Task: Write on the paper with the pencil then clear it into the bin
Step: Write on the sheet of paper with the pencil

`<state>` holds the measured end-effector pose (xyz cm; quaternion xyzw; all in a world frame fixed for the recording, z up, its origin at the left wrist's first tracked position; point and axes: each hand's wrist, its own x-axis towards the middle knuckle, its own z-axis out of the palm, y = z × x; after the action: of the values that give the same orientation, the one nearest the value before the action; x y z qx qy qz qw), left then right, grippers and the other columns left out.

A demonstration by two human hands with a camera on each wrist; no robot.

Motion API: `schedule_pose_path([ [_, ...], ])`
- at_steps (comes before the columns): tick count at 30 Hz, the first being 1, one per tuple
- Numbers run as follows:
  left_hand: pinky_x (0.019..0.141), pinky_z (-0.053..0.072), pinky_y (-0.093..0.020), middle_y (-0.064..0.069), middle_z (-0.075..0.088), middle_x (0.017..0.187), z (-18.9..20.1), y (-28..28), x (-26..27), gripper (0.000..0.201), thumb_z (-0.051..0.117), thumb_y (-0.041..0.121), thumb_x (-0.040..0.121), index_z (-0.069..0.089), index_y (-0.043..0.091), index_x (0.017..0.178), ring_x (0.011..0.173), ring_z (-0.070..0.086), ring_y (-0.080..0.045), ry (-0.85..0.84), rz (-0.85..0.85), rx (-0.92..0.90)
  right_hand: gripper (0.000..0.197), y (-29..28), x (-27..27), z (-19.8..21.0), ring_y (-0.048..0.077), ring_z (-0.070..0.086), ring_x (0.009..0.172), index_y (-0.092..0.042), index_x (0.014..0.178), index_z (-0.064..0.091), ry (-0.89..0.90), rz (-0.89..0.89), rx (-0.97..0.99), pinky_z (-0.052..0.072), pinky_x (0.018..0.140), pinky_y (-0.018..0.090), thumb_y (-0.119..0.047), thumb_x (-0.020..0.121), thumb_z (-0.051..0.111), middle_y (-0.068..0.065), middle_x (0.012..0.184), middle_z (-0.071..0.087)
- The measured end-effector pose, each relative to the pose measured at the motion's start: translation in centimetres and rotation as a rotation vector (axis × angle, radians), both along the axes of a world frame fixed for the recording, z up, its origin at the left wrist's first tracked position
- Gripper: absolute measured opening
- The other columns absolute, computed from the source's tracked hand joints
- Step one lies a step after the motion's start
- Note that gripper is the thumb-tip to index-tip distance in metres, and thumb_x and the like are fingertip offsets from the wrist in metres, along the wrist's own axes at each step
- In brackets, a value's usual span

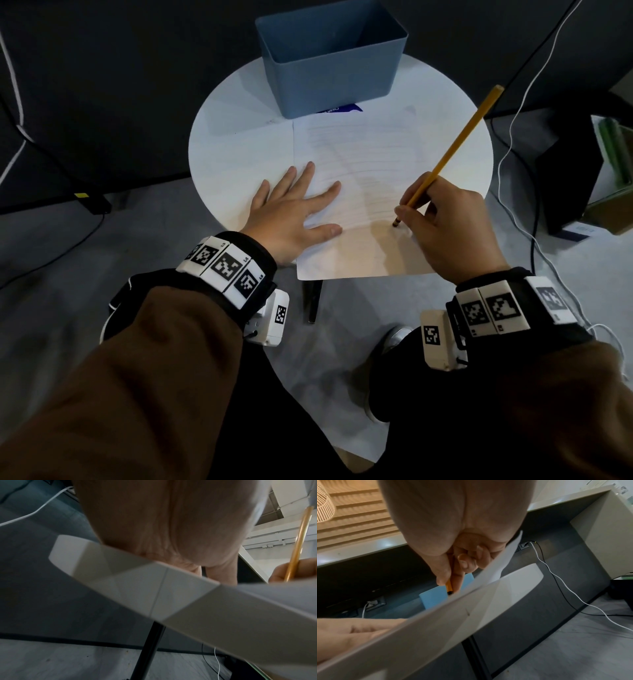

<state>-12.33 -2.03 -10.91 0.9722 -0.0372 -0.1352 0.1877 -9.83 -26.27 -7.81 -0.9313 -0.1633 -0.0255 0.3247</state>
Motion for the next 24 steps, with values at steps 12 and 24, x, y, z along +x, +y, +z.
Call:
schedule_pose_path([
  [12,0.121,-0.014,-0.042,0.014,-0.02,0.164,-0.1,0.0,0.0,0.066,0.039,0.069,0.094,0.006,0.058,0.151,0.149,-0.021,-0.008,0.0,-0.003,0.003,0.008,-0.5,0.2,-0.3,-0.009,0.055,0.064,-0.019,0.091,0.062,-0.032,-0.041,0.038,0.039,0.062,0.017,-0.022,0.095,0.069,-0.018,0.077,0.065],
  [24,0.121,-0.014,-0.042,0.015,-0.019,0.164,-0.1,0.0,0.0,0.067,0.04,0.069,0.093,0.009,0.058,0.151,0.149,-0.021,-0.006,-0.003,0.006,-0.025,0.01,0.5,-0.1,-0.5,-0.005,0.057,0.062,-0.022,0.089,0.06,-0.044,-0.022,0.082,0.04,0.062,0.021,-0.022,0.095,0.068,-0.013,0.08,0.069],
])
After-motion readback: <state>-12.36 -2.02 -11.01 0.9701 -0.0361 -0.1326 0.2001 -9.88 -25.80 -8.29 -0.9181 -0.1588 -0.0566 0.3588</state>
